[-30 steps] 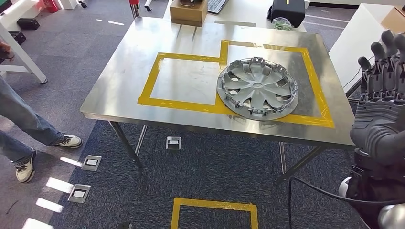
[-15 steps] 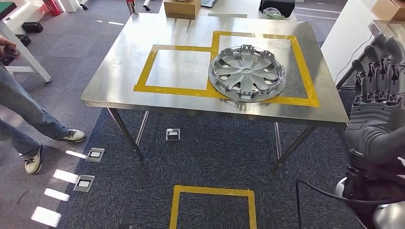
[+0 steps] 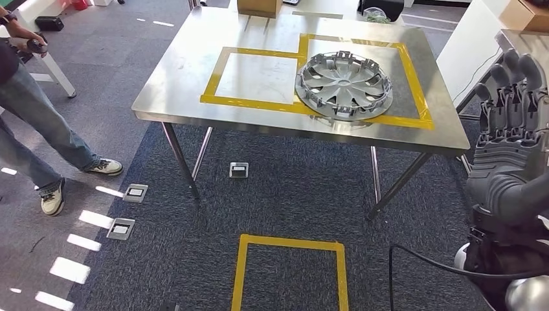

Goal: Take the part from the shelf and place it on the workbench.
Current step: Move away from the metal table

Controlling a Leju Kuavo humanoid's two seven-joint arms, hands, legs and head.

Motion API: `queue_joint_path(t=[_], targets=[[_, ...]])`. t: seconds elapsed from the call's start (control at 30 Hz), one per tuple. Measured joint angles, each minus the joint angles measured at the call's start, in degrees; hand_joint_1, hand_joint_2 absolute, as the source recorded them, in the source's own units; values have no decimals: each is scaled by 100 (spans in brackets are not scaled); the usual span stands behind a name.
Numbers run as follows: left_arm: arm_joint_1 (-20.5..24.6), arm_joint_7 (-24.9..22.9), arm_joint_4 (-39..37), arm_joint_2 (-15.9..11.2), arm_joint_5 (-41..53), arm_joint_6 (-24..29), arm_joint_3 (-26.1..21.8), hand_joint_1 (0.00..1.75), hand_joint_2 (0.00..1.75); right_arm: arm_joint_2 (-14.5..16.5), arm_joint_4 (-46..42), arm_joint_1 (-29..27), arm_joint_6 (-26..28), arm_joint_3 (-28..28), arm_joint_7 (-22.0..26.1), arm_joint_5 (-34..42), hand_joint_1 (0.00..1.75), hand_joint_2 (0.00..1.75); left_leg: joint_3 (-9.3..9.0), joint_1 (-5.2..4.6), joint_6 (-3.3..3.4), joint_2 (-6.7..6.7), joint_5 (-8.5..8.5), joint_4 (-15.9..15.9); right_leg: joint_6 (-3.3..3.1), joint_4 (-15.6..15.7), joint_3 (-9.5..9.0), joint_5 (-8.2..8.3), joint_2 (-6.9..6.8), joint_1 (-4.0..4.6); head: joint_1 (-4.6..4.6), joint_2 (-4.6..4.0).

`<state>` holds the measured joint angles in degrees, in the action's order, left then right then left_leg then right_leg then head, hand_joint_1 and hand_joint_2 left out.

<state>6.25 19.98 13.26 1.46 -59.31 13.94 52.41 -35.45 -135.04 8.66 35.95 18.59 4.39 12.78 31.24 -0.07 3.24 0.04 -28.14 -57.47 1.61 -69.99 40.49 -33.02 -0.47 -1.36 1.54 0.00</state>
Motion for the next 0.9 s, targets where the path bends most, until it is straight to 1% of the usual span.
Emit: queue_joint_path(t=[0.03,0.07,0.1,0.13,0.17,0.2,0.23,0.27,0.3,0.33,0.37,0.4,0.43,0.5,0.53,0.57,0.6,0.63,0.67,0.7,0.73,0.77,0.83,0.87,0.9], targets=[[-2,2,-1,0,-1,8,0,0,0,1,4,-25,4,1,0,-3,0,0,72,-13,5,2,57,-4,-6,-281,25,-20,0,3,22,0],[-4,2,-1,0,-2,19,0,0,0,3,9,-48,7,1,0,-8,0,0,144,-27,8,3,115,-10,-21,-413,-16,83,0,8,41,0],[-6,4,-1,0,-2,30,0,0,0,5,16,-62,9,1,0,-24,0,0,212,-43,8,-7,171,-18,-53,-351,-143,265,5,18,62,0],[-7,6,-1,0,-3,38,0,0,0,7,22,-68,11,1,-1,-51,0,0,273,-58,3,-19,223,-28,-103,-106,-361,434,31,36,79,0],[-7,10,0,5,-6,45,-1,0,0,6,27,-71,16,-1,-5,-94,0,0,336,-71,-8,-32,270,-39,-178,270,-642,485,83,61,87,0],[-4,16,1,8,-10,48,-1,0,0,5,29,-84,24,-4,-11,-157,0,0,383,-78,-22,-46,315,-49,-238,680,-920,460,133,82,85,0],[0,25,2,12,-15,50,-2,0,0,4,31,-101,34,-7,-26,-229,0,0,420,-77,-45,-55,358,-56,-281,1016,-1132,381,168,108,84,0],[3,33,3,16,-22,52,-2,0,0,3,32,-119,45,-9,-45,-303,0,0,456,-69,-72,-68,403,-59,-308,1238,-1252,289,175,129,86,0],[3,39,3,15,-31,56,-2,0,0,3,33,-141,56,-9,-67,-380,0,0,485,-64,-103,-83,450,-58,-307,1354,-1285,263,150,139,94,0],[-2,43,3,13,-40,59,-2,0,0,5,36,-159,65,-7,-92,-447,0,0,520,-57,-136,-102,479,-60,-314,1411,-1283,277,117,129,110,0],[-10,45,2,11,-49,63,-2,0,0,7,37,-180,74,-5,-115,-503,0,0,562,-53,-171,-109,450,-102,-323,1455,-1277,308,84,112,111,0],[-18,48,2,8,-56,68,-2,0,0,10,37,-204,84,-3,-134,-553,0,0,627,-47,-209,-110,331,-244,-333,1485,-1268,344,48,87,92,0],[-24,51,1,4,-61,71,-2,0,0,15,38,-235,93,-2,-151,-593,0,0,721,-30,-247,-106,141,-503,-342,1498,-1259,373,7,65,60,0],[-32,58,0,1,-69,77,-2,0,0,27,40,-306,112,3,-174,-656,0,0,947,11,-322,-95,-276,-1226,-353,1473,-1222,393,-79,61,-18,0],[-37,60,-1,-1,-70,79,-2,0,0,36,41,-341,120,5,-183,-680,0,0,1008,28,-351,-92,-375,-1491,-352,1450,-1198,397,-122,59,-46,0],[-43,61,-1,-2,-72,81,-2,0,0,45,43,-369,129,8,-187,-699,0,0,991,42,-372,-85,-370,-1580,-346,1419,-1170,397,-164,55,-66,0],[-49,62,-2,-3,-72,81,-2,0,0,55,44,-392,137,10,-190,-714,0,0,873,52,-385,-69,-274,-1460,-336,1382,-1140,394,-204,50,-85,0],[-52,63,-2,-5,-73,81,-2,0,0,65,44,-411,142,11,-192,-725,0,0,665,58,-390,-28,-126,-1160,-319,1341,-1115,384,-245,45,-101,0],[-50,65,-2,-7,-73,81,-2,0,0,71,44,-429,146,11,-192,-737,0,0,437,49,-383,50,-34,-813,-295,1305,-1092,369,-283,48,-117,0],[-45,69,-2,-8,-74,81,-2,0,0,76,44,-446,151,10,-191,-749,0,0,250,31,-354,124,27,-519,-265,1274,-1072,356,-322,56,-133,0],[-40,73,-2,-10,-78,85,-2,0,0,79,44,-462,157,9,-189,-762,0,0,141,11,-314,184,33,-325,-233,1249,-1061,347,-362,67,-137,0],[-37,79,-2,-11,-82,89,-2,0,0,82,44,-484,165,8,-183,-784,0,0,117,-11,-265,208,-2,-254,-202,1236,-1048,349,-399,79,-139,0],[-48,91,-2,-13,-98,96,-2,0,0,96,44,-547,190,5,-160,-828,0,0,152,-10,-168,145,14,-202,-139,1233,-1039,354,-469,84,-125,0],[-56,99,-2,-14,-108,98,-2,0,0,105,44,-585,207,4,-137,-854,0,0,165,2,-125,105,31,-179,-108,1204,-1021,316,-430,79,-117,0],[-61,107,-2,-16,-118,99,-2,0,0,114,44,-628,230,3,-109,-876,0,0,177,18,-89,66,54,-157,-82,1092,-968,222,-343,73,-100,0]])
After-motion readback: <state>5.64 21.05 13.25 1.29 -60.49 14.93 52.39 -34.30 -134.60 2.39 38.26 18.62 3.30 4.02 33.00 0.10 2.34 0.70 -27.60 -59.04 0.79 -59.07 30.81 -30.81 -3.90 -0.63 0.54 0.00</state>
